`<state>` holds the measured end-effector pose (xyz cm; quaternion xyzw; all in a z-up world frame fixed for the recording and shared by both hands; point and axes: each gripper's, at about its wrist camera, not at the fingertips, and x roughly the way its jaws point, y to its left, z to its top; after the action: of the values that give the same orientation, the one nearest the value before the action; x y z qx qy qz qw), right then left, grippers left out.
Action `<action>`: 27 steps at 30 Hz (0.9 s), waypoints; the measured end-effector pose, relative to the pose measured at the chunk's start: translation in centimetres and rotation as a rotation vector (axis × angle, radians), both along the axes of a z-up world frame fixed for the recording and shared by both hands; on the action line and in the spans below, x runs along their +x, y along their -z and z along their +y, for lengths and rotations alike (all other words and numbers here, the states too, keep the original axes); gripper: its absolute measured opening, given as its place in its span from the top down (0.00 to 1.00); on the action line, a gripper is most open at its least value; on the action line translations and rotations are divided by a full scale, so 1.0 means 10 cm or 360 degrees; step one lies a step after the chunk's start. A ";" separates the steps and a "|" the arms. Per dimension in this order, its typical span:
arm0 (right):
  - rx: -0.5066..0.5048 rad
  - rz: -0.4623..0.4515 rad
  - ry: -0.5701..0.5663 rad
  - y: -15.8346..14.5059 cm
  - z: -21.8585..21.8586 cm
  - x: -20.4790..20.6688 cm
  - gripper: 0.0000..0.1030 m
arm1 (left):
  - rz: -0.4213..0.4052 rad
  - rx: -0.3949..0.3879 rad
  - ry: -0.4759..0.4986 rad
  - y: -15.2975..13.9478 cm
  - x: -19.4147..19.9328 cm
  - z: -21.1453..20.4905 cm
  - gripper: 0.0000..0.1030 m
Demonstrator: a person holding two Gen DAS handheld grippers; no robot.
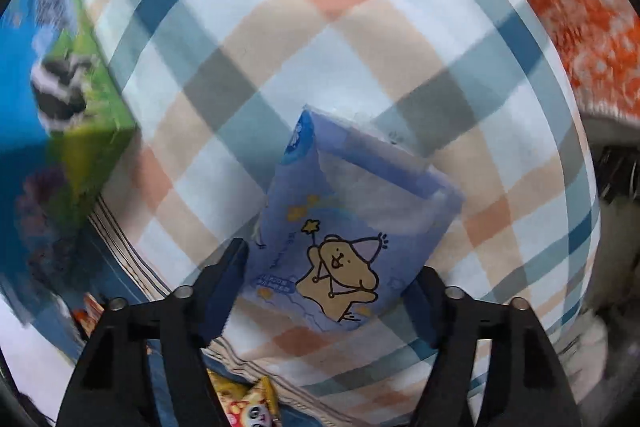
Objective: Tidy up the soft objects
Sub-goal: 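Grasp the orange chip bag with left tool while right tool grasps blue tissue pack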
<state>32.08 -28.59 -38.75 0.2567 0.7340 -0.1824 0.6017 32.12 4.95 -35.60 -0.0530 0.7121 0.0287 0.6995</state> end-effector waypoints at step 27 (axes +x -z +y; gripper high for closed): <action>0.0023 -0.0031 -0.0684 -0.14 0.78 0.20 0.21 | 0.0170 -0.0004 0.0322 0.73 0.23 -0.85 0.41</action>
<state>34.06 -20.76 -37.31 0.1003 0.7674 -0.0422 0.6319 34.37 -3.54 -42.88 0.0200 0.7501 -0.0402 0.6598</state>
